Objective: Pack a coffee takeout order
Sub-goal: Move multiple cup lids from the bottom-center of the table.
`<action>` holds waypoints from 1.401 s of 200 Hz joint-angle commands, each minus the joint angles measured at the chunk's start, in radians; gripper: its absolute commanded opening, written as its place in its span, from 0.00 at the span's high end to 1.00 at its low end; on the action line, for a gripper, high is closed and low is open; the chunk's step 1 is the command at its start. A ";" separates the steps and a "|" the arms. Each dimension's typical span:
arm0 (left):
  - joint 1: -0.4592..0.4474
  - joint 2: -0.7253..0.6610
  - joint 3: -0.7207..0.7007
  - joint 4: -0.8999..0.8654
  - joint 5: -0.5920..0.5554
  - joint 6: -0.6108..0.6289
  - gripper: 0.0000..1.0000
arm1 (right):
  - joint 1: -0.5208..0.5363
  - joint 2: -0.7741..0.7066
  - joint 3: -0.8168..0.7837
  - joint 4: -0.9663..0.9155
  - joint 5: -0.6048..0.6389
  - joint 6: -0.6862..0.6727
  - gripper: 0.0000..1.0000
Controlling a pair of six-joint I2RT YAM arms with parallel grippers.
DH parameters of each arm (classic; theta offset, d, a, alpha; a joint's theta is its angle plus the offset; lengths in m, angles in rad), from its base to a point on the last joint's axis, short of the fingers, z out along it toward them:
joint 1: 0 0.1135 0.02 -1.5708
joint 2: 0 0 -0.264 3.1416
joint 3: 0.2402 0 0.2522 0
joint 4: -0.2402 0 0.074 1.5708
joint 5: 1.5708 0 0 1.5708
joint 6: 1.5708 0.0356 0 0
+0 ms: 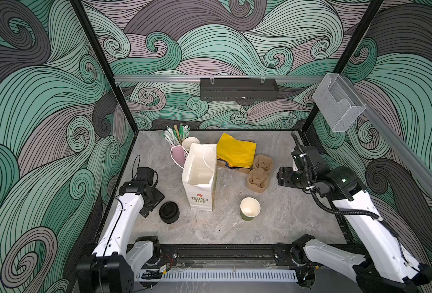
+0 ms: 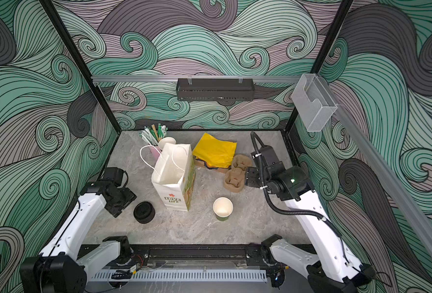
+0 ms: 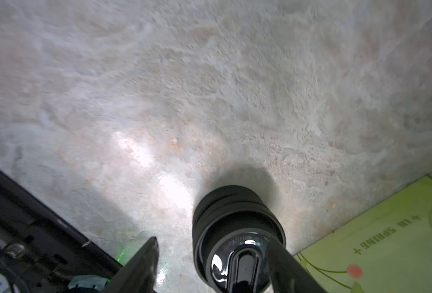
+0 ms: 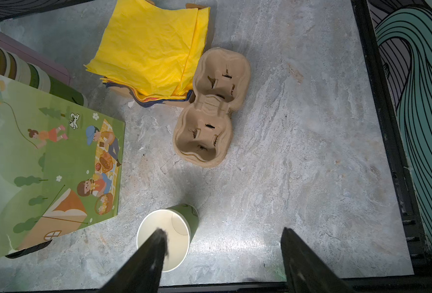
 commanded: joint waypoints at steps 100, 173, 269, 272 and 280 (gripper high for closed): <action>-0.051 0.213 0.015 0.034 0.319 0.201 0.38 | 0.010 -0.003 -0.023 -0.005 -0.017 0.000 0.27; -0.185 0.138 -0.027 -0.020 0.375 0.145 0.43 | 0.180 0.049 0.006 -0.001 -0.127 -0.135 0.25; -0.279 0.029 -0.065 -0.079 0.455 0.114 0.48 | 0.883 0.132 -0.190 0.391 -0.122 -0.408 0.26; -0.279 0.017 -0.058 -0.096 0.446 0.109 0.48 | 0.885 0.139 -0.191 0.399 -0.127 -0.411 0.25; -0.280 -0.023 -0.034 -0.127 0.420 0.102 0.48 | 0.887 0.155 -0.195 0.421 -0.137 -0.420 0.26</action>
